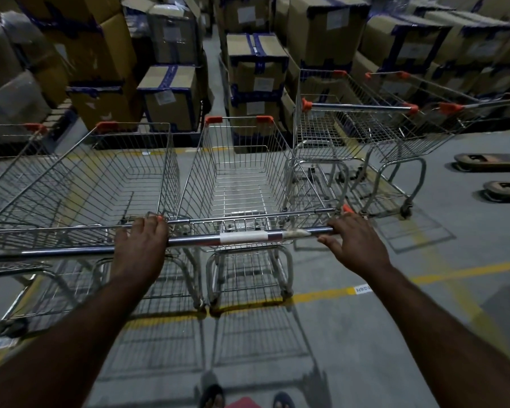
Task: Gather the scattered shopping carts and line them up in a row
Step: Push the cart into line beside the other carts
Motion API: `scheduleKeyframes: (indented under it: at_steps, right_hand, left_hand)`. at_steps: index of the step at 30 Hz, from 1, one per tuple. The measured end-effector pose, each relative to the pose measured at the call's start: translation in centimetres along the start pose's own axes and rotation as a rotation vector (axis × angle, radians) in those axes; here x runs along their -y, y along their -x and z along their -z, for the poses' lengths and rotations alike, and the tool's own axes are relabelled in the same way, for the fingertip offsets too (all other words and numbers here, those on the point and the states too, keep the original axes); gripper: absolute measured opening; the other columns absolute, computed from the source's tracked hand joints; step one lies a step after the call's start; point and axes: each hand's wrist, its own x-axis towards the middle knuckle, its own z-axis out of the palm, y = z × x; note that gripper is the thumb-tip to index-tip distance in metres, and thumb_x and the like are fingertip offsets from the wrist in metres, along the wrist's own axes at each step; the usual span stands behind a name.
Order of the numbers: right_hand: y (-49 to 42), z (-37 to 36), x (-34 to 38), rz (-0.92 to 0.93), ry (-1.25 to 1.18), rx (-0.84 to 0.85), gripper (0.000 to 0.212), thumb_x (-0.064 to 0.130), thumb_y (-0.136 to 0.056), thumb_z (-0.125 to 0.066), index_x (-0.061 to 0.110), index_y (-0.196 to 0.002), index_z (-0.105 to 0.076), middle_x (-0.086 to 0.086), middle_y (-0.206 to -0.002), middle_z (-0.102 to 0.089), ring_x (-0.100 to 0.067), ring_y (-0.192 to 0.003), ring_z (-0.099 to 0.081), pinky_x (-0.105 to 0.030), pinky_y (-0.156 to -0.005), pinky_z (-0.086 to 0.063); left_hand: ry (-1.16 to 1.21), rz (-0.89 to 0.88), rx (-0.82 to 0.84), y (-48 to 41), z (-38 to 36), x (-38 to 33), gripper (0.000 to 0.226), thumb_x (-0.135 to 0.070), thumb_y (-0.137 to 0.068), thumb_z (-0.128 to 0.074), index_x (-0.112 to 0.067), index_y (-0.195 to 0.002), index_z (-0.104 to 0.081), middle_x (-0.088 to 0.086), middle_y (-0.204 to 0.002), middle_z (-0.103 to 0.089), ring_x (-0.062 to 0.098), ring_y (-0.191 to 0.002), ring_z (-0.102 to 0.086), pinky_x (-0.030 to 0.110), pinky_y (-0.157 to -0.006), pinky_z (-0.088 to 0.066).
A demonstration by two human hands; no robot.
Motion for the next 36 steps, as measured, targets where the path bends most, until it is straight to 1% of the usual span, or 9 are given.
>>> scheduleKeyframes:
  at_steps: [5,11,17,19,22,26,30,33,36]
  right_hand:
    - [0.1,-0.4,-0.1,-0.027,-0.001,0.032,0.049,0.058,-0.085,-0.057,0.016,-0.108,-0.069,-0.011,-0.11,-0.069,-0.034,-0.136,-0.047,-0.047,-0.103,-0.04]
    - [0.0,0.2,0.4,-0.036,0.036,0.046,0.061,0.069,-0.083,-0.041,0.019,-0.107,-0.068,-0.01,-0.11,-0.068,-0.034,-0.13,-0.051,-0.05,-0.098,-0.042]
    - [-0.1,0.0,0.3,-0.042,0.059,0.048,0.059,0.069,-0.084,-0.04,0.022,-0.106,-0.067,-0.009,-0.115,-0.067,-0.03,-0.14,-0.043,-0.053,-0.1,-0.04]
    - [-0.1,-0.1,0.3,-0.056,0.084,0.058,0.06,0.071,-0.084,-0.039,0.024,-0.107,-0.067,-0.007,-0.116,-0.067,-0.028,-0.141,-0.041,-0.054,-0.103,-0.036]
    - [-0.3,0.2,1.1,-0.078,0.154,0.072,0.058,0.075,-0.087,-0.042,0.028,-0.111,-0.065,-0.001,-0.119,-0.065,-0.023,-0.142,-0.038,-0.065,-0.112,-0.018]
    - [-1.5,0.6,3.5,-0.027,0.157,0.07,0.082,0.084,-0.084,-0.021,0.028,-0.131,-0.058,0.0,-0.133,-0.058,-0.025,-0.135,-0.042,-0.064,-0.115,-0.017]
    - [-2.7,-0.2,4.8,-0.057,0.17,0.21,0.1,0.088,-0.078,0.005,0.033,-0.15,-0.039,0.0,-0.161,-0.032,-0.024,-0.152,-0.016,-0.064,-0.118,0.0]
    - [-2.9,-0.4,4.7,-0.072,0.199,0.242,0.097,0.087,-0.079,0.005,0.036,-0.15,-0.038,0.0,-0.164,-0.026,-0.024,-0.154,-0.012,-0.065,-0.118,0.001]
    - [-3.2,-0.1,4.8,-0.075,0.196,0.26,0.105,0.09,-0.074,0.011,0.037,-0.147,-0.042,0.001,-0.164,-0.028,-0.024,-0.153,-0.015,-0.065,-0.118,0.002]
  left_hand:
    - [-0.009,0.005,0.015,-0.1,0.0,0.1,0.053,-0.011,-0.085,-0.066,-0.005,-0.135,-0.05,0.017,-0.137,-0.053,0.037,-0.122,-0.049,0.058,-0.087,-0.046]
    - [-0.017,0.005,0.019,-0.2,0.1,0.2,0.054,-0.016,-0.086,-0.065,-0.011,-0.137,-0.049,0.013,-0.141,-0.048,0.032,-0.126,-0.045,0.054,-0.089,-0.048]
    - [0.056,0.027,0.009,-0.6,-0.3,0.1,0.055,-0.015,-0.087,-0.065,-0.013,-0.139,-0.048,0.011,-0.142,-0.051,0.031,-0.127,-0.047,0.056,-0.091,-0.047]
    - [0.104,0.034,0.003,-0.9,-0.3,0.1,0.054,-0.014,-0.087,-0.064,-0.014,-0.139,-0.049,0.011,-0.142,-0.052,0.031,-0.128,-0.049,0.057,-0.094,-0.047]
    - [0.078,0.022,0.022,-1.3,-0.5,0.3,0.056,-0.019,-0.088,-0.065,-0.016,-0.142,-0.047,0.01,-0.145,-0.05,0.03,-0.131,-0.047,0.059,-0.1,-0.043]
    - [-0.036,-0.042,0.023,-1.7,-0.1,0.6,0.054,-0.027,-0.082,-0.073,-0.02,-0.132,-0.058,0.012,-0.149,-0.046,0.033,-0.139,-0.037,0.064,-0.109,-0.027]
    - [-0.026,-0.079,0.035,-2.3,0.0,0.6,0.05,-0.027,-0.083,-0.07,-0.022,-0.132,-0.059,0.007,-0.146,-0.048,0.027,-0.136,-0.038,0.059,-0.11,-0.032]
    - [-0.001,-0.076,0.018,-2.2,0.2,0.6,0.048,-0.024,-0.083,-0.069,-0.021,-0.13,-0.062,0.007,-0.145,-0.05,0.027,-0.134,-0.041,0.057,-0.108,-0.035]
    - [0.012,-0.078,0.055,-2.1,0.6,0.6,0.053,-0.027,-0.085,-0.067,-0.023,-0.136,-0.056,0.005,-0.15,-0.044,0.026,-0.138,-0.036,0.057,-0.111,-0.033]
